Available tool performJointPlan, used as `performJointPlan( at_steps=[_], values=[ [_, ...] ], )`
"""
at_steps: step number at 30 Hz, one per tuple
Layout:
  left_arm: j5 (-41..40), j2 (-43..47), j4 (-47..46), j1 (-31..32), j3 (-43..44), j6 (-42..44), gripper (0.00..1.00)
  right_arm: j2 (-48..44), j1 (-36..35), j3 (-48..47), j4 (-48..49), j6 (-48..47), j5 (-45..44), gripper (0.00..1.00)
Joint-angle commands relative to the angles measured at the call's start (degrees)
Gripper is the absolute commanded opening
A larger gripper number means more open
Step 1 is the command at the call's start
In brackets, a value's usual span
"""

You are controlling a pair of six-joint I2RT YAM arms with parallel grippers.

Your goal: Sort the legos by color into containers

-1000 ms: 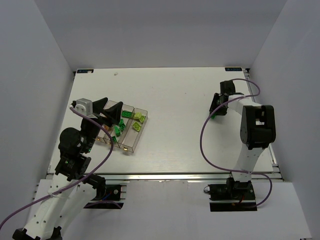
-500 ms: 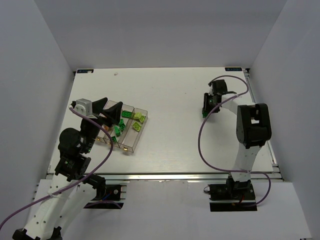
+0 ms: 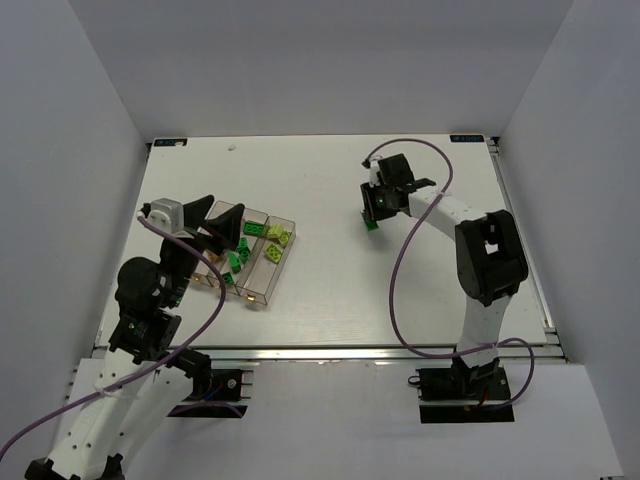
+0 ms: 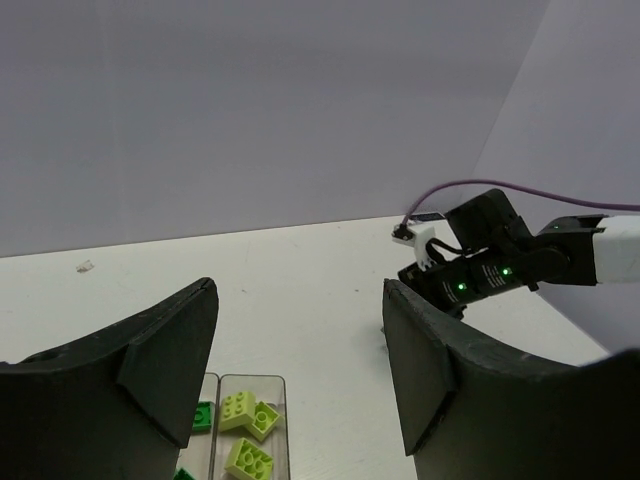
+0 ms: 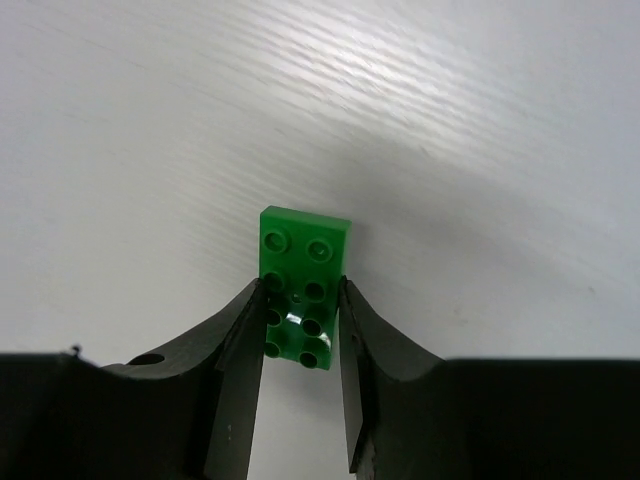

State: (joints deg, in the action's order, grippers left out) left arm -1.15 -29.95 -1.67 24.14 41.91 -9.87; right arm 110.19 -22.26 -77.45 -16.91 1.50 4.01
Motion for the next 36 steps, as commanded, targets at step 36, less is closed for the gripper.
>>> performJointPlan(
  at_steps=[36],
  values=[
    [-1.8, 1.1, 0.0, 0.3, 0.0, 2.0, 0.76, 23.7, -26.7, -42.9, 8.0, 11.2, 18.2, 0.06]
  ],
)
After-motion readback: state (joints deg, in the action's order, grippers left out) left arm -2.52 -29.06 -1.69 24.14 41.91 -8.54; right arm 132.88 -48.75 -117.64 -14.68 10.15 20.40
